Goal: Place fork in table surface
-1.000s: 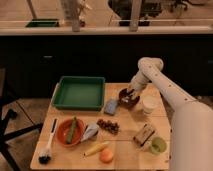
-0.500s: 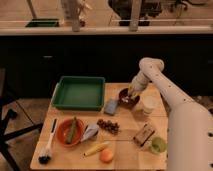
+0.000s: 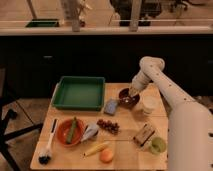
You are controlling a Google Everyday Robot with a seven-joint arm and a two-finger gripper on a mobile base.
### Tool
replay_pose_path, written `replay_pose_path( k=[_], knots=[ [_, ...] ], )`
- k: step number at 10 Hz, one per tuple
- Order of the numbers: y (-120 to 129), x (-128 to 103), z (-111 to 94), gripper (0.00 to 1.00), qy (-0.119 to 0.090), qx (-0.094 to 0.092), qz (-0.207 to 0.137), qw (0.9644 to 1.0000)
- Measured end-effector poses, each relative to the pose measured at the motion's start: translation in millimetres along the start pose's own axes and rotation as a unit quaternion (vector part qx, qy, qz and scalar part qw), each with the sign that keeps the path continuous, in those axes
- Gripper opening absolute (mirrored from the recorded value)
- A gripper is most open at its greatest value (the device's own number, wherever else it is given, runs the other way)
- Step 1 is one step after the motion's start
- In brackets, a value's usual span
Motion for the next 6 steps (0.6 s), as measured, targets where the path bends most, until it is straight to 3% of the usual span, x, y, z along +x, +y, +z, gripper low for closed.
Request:
replay_pose_path(
  k=[6],
  knots=[
    [-5, -13, -18, 0.0, 0.011, -0.002, -0.025, 0.9996]
  ],
)
